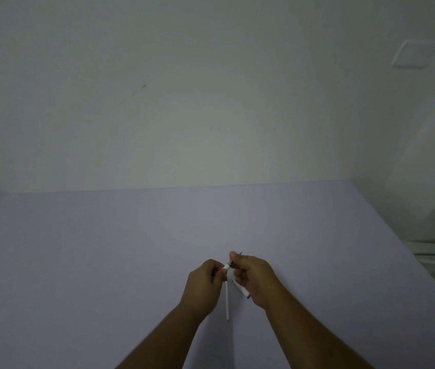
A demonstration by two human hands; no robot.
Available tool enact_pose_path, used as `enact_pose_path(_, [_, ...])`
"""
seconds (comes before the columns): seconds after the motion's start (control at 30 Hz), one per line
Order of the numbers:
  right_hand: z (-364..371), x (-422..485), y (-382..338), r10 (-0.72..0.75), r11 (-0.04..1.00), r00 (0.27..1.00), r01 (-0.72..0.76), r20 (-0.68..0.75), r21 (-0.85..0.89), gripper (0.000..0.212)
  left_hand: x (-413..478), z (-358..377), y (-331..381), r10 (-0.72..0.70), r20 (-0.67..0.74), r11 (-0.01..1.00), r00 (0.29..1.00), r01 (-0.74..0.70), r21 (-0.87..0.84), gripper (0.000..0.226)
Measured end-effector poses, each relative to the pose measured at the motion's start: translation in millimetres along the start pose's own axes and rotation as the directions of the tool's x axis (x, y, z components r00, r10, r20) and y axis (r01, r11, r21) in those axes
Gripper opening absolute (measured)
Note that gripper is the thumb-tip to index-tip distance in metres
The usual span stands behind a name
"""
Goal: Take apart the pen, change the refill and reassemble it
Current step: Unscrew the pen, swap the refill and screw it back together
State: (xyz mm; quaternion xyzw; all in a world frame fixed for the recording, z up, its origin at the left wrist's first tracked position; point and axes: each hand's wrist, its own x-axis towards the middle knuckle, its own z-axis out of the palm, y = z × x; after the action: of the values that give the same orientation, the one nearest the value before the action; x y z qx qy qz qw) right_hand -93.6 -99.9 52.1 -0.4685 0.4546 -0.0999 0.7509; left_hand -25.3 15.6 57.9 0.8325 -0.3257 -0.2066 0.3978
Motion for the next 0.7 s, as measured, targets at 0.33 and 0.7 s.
enact_pose_path(0.33, [2, -8, 1, -0.051, 0.999, 0.999, 0.051, 0.012, 0.003, 0.019, -6, -4, 1, 0.006, -0.003, 1.0, 1.0, -0.006, 0.019, 0.015])
enact_pose_path(0.7, [5, -14, -1, -0.082, 0.996, 0.997, 0.082, -0.009, -0.039, 0.012, -10, -5, 1, -0.008, -0.01, 1.0, 1.0, 0.008, 0.017, 0.015])
